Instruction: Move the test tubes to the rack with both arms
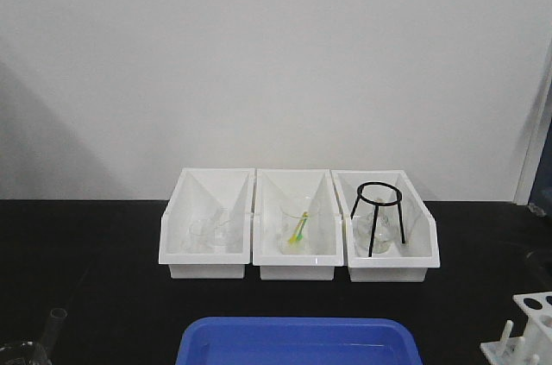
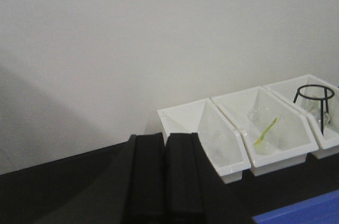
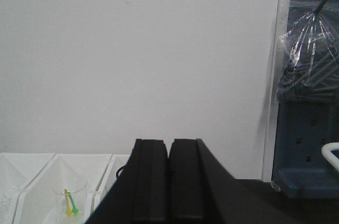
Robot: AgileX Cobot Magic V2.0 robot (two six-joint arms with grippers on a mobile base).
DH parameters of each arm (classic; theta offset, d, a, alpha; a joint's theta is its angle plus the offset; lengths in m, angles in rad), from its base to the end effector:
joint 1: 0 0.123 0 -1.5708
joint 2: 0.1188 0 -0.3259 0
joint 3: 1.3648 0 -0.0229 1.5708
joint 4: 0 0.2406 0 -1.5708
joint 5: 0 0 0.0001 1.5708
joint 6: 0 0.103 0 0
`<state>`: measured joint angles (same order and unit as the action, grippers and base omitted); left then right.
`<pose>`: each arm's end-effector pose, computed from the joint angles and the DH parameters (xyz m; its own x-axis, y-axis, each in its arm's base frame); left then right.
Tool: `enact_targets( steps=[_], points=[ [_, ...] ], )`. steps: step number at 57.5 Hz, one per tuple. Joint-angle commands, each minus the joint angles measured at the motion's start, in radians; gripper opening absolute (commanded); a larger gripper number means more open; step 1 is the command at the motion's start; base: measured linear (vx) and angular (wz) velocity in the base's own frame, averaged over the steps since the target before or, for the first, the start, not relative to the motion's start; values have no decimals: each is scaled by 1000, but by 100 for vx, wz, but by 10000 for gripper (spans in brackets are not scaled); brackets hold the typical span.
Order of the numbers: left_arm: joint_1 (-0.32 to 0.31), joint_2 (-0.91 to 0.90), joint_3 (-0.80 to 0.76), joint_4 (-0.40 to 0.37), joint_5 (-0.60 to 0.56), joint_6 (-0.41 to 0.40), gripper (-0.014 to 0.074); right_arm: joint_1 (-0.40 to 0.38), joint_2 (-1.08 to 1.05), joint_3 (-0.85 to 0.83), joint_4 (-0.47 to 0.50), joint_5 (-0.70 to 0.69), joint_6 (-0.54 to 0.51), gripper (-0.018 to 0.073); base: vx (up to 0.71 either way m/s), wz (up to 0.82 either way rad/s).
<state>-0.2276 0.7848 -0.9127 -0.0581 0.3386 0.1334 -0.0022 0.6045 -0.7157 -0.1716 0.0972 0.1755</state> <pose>0.1269 -0.0314 0.4400 -0.1000 0.1037 -0.9896 0.2529 0.9645 0.0756 0.0895 -0.0019 0.4190 0.1025 0.0045 -0.9947 0.0182 0.9998 0.0064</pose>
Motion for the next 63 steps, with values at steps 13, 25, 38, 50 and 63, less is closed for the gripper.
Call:
enact_targets(
  steps=[13,25,38,50,63],
  points=[
    [0,16,-36,-5,36,179,202,0,6,-37,-3,-77,-6,-7,0,0],
    [0,26,-15,-5,119,251,504,0,6,-37,-3,-82,-6,-7,0,0],
    [0,97,124,-5,108,258,638,0,6,-37,-3,-126,-6,29,0,0],
    [0,207,254,-5,-8,305,602,0,6,-37,-3,-128,-5,74,0,0],
    [0,382,284,-6,-245,385,578,0,6,-37,-7,-129,-8,110,0,0]
  ],
)
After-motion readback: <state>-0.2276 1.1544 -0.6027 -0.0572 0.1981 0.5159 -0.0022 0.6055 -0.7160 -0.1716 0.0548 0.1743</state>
